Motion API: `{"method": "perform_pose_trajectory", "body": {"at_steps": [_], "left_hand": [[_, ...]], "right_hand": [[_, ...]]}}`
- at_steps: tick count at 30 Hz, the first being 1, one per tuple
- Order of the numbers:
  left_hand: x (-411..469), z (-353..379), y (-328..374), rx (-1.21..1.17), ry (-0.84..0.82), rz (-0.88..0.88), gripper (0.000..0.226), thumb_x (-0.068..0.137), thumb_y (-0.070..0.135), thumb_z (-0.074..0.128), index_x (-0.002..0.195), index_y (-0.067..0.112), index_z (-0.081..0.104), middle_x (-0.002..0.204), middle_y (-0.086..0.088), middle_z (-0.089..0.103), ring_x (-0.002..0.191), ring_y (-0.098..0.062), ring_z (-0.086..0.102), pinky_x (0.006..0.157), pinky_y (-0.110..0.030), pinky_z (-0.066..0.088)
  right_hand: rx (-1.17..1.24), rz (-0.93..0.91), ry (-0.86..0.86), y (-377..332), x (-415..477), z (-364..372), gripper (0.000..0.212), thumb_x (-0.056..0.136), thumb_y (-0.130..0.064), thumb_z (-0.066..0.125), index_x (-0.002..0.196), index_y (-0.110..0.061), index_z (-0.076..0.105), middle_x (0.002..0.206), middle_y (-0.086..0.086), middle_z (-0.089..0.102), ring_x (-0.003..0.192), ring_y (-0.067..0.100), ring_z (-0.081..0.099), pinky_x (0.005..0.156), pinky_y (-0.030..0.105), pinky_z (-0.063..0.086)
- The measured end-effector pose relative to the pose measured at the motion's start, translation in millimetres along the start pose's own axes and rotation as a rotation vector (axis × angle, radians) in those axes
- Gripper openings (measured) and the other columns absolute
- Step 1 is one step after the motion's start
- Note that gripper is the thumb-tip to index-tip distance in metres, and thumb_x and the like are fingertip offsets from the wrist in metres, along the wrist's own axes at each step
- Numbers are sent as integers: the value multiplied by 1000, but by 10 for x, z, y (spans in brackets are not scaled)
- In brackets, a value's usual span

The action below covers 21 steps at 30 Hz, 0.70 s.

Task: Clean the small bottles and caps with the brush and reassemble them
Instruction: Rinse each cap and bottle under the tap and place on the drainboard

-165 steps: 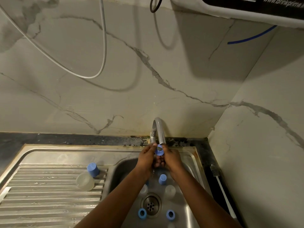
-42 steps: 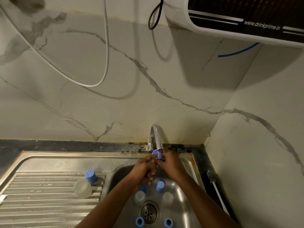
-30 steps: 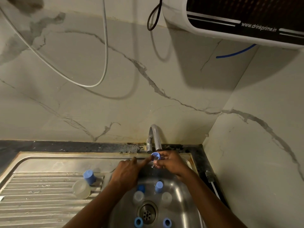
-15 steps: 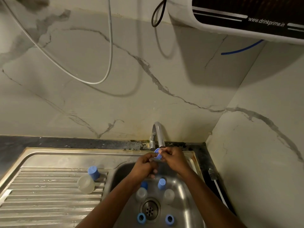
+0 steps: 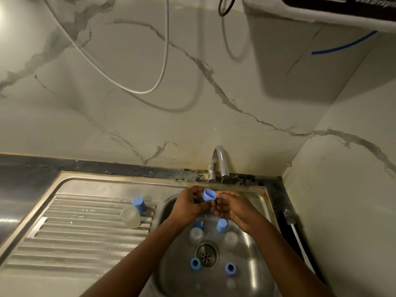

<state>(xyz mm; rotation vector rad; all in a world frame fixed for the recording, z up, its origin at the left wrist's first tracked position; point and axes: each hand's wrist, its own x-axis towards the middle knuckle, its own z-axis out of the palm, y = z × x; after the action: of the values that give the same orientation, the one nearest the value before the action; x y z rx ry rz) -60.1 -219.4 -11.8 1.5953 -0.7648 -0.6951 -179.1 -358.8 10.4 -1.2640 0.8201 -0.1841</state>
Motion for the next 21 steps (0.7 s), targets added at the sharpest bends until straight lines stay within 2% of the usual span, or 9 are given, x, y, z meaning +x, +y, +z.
{"method": "perform_pose_trajectory", "body": {"at_steps": [4, 8, 12, 17, 19, 21], "left_hand": [[-223, -115, -71, 10, 38, 25, 31, 87, 15, 86, 115, 10, 74, 102, -4, 80, 94, -17, 78, 81, -25, 61], [-483, -278, -175, 48, 101, 1, 30, 86, 13, 86, 113, 15, 73, 101, -1, 80, 93, -12, 76, 83, -25, 61], [-748, -524, -388, 136, 178, -136, 38, 82, 28, 89, 114, 31, 71, 99, 7, 77, 91, -4, 74, 84, -28, 62], [-1016, -934, -727, 234, 291, -276, 33, 73, 32, 94, 101, 29, 77, 85, 9, 76, 78, -12, 75, 79, -39, 64], [-1113, -1087, -833, 259, 326, -340, 31, 70, 32, 96, 95, 28, 78, 79, 9, 74, 72, -16, 74, 73, -39, 62], [-1194, -1212, -934, 306, 363, -392, 31, 68, 33, 97, 90, 26, 78, 75, 6, 73, 66, -11, 71, 67, -34, 59]], "right_hand": [[-69, 69, -99, 140, -140, 164, 25, 108, -25, 51, 122, -18, 71, 104, 14, 79, 99, 30, 77, 87, 44, 61], [-183, 127, -185, 300, -205, 286, 26, 107, -31, 53, 121, -19, 72, 105, 11, 79, 101, 27, 77, 86, 40, 60], [-283, 145, -239, 491, -202, 356, 25, 105, -32, 59, 121, -20, 73, 106, 4, 80, 101, 23, 76, 84, 34, 59], [-303, 176, -280, 745, -129, 417, 24, 103, -32, 62, 121, -19, 73, 107, 4, 80, 100, 23, 76, 87, 37, 58], [-290, 199, -290, 831, -100, 464, 24, 103, -30, 63, 120, -16, 73, 107, 6, 80, 95, 21, 76, 82, 34, 57], [-293, 218, -301, 892, -93, 515, 25, 103, -30, 63, 120, -15, 72, 106, 7, 80, 92, 20, 75, 80, 33, 56]]}}
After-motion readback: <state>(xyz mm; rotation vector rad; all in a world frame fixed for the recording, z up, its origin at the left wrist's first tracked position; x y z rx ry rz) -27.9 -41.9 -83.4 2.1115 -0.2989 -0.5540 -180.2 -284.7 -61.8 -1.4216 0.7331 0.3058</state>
